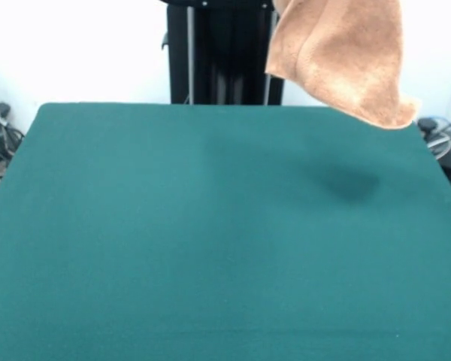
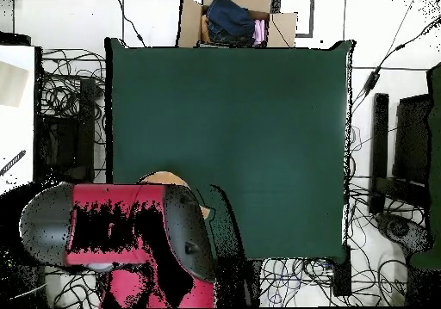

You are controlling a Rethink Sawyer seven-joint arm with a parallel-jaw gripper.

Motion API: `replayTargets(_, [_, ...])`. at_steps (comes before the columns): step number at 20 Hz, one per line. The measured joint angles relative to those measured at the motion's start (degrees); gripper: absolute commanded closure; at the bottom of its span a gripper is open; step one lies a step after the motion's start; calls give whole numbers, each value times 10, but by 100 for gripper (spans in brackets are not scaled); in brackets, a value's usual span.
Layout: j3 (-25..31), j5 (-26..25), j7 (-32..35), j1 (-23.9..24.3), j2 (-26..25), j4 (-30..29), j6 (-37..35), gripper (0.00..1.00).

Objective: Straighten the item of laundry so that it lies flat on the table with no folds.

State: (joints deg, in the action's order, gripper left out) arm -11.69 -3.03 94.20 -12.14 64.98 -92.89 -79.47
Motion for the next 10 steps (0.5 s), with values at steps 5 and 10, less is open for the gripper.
replayTargets(5, [0,1,0,0,1,-18,0,100])
replayTargets(10, [0,1,0,0,1,-34,0,100])
